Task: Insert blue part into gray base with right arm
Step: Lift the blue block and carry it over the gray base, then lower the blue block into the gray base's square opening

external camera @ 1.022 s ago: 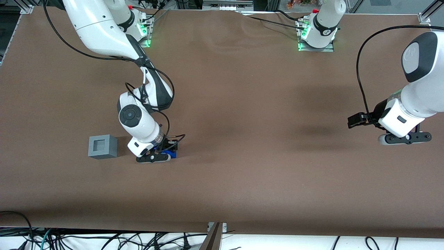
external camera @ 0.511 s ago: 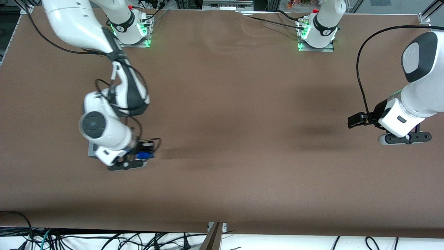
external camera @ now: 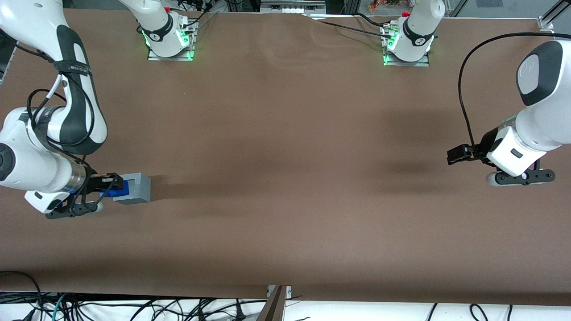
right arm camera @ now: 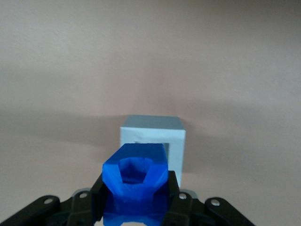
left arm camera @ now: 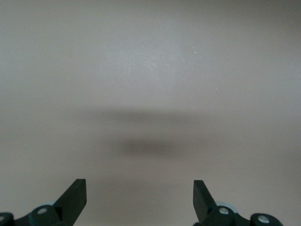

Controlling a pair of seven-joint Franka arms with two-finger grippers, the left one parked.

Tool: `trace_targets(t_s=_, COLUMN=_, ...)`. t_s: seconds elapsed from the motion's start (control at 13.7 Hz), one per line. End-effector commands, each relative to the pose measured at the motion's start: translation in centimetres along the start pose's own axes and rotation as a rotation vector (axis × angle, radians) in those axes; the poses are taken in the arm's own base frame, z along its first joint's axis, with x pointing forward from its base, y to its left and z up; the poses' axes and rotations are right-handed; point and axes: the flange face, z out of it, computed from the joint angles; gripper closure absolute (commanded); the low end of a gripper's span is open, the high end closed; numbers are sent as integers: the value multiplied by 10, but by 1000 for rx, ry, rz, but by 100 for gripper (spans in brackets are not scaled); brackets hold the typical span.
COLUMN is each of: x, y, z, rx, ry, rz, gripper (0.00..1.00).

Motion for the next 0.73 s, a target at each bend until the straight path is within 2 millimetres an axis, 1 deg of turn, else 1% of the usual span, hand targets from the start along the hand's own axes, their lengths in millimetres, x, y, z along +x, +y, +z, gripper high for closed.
trace_targets(t_s=0.0, x=-42, y=-2, z=14, rx=2, ry=47, rz=-1, gripper=75)
trace_targets(t_s=0.15, x=-44, y=2, z=19, rx=-1, ry=51, rz=5, gripper=75)
trace_targets(t_s=0.36, x=-43, y=4, z=23, rx=-3, ry=54, rz=5, gripper=75)
trace_targets(t_s=0.58, x=-41, y=7, z=30, rx=-6, ry=63, rz=12, gripper=75)
trace_targets(t_s=0.66, x=-39, y=7, z=36, rx=-7, ry=63, rz=11, gripper=75)
